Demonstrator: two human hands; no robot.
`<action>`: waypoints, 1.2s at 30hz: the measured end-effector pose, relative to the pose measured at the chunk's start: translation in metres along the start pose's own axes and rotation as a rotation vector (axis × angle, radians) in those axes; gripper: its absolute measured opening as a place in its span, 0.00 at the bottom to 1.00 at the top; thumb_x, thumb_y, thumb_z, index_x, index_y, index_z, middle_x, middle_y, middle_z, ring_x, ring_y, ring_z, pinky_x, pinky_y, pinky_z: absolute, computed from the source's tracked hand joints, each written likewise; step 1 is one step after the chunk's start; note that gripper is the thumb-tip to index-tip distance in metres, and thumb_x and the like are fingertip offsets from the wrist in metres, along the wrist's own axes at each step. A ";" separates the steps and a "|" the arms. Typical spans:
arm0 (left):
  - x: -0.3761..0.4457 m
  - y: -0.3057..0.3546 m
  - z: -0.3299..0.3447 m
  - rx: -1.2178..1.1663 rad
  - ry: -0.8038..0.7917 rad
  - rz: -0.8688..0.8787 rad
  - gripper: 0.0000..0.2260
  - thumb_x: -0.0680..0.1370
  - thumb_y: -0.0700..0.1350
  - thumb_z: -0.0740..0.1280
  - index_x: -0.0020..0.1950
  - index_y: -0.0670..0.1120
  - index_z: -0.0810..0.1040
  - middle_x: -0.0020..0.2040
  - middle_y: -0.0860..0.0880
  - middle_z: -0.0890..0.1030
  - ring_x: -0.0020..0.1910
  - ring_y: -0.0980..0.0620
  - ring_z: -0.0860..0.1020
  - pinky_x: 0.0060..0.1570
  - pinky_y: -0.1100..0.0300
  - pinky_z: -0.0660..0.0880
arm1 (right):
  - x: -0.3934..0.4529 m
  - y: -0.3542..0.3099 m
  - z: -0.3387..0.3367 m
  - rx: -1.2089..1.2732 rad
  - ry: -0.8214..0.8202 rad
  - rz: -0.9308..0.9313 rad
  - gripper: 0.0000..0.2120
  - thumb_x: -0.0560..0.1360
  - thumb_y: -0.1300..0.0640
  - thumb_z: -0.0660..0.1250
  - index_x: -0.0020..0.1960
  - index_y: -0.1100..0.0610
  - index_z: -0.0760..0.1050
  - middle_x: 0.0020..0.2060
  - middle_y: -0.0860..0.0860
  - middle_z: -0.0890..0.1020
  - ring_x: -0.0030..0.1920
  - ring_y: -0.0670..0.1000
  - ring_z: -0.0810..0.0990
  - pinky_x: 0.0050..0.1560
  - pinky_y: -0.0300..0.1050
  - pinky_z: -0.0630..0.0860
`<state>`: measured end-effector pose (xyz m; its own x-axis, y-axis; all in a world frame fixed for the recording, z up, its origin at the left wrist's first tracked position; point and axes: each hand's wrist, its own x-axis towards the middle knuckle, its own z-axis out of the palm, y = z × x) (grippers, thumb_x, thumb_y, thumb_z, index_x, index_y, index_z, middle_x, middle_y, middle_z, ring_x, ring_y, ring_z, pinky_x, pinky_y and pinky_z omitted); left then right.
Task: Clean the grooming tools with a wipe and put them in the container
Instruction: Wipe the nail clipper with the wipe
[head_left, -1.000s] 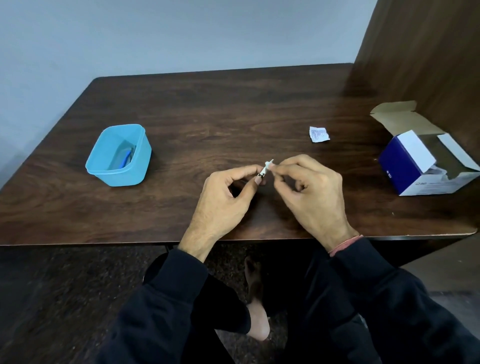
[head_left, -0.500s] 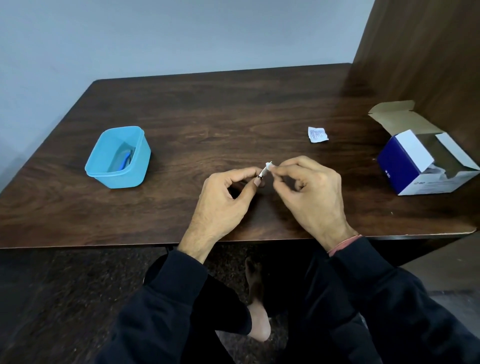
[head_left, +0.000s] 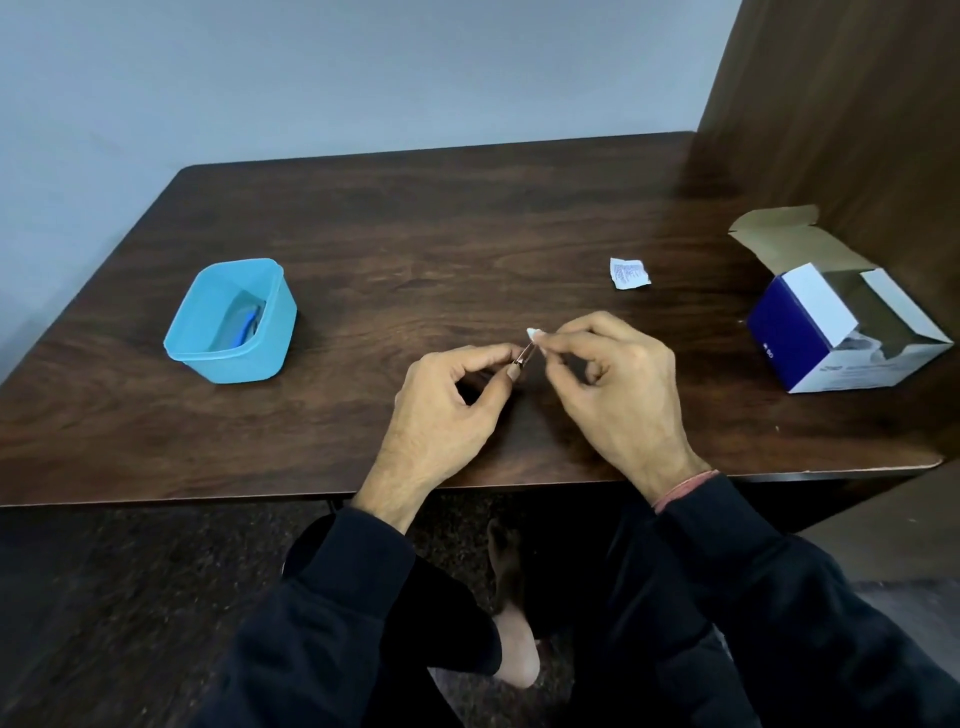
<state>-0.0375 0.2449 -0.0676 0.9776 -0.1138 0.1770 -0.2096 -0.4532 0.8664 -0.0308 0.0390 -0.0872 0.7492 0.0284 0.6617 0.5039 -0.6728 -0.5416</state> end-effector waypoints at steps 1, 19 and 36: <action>0.000 0.000 0.000 0.005 0.000 0.001 0.10 0.84 0.53 0.73 0.63 0.64 0.89 0.56 0.66 0.89 0.57 0.59 0.87 0.66 0.43 0.83 | 0.000 0.000 0.000 0.002 -0.016 -0.012 0.08 0.79 0.62 0.78 0.57 0.54 0.91 0.49 0.45 0.86 0.37 0.29 0.73 0.43 0.33 0.72; 0.001 0.000 -0.002 -0.047 -0.009 -0.005 0.10 0.86 0.49 0.74 0.64 0.60 0.89 0.57 0.64 0.89 0.62 0.60 0.86 0.69 0.45 0.82 | -0.001 -0.005 -0.002 0.044 -0.089 -0.095 0.09 0.79 0.65 0.79 0.56 0.54 0.91 0.48 0.43 0.86 0.41 0.26 0.74 0.49 0.26 0.68; 0.000 0.000 -0.002 -0.031 -0.004 -0.003 0.09 0.86 0.50 0.73 0.64 0.61 0.89 0.58 0.65 0.89 0.63 0.59 0.86 0.71 0.43 0.81 | -0.002 -0.009 -0.005 0.011 -0.096 -0.109 0.08 0.81 0.63 0.78 0.57 0.53 0.91 0.49 0.43 0.86 0.42 0.30 0.73 0.46 0.37 0.77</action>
<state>-0.0370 0.2471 -0.0666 0.9782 -0.1160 0.1724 -0.2058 -0.4261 0.8809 -0.0388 0.0415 -0.0806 0.7272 0.1724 0.6644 0.5889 -0.6541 -0.4748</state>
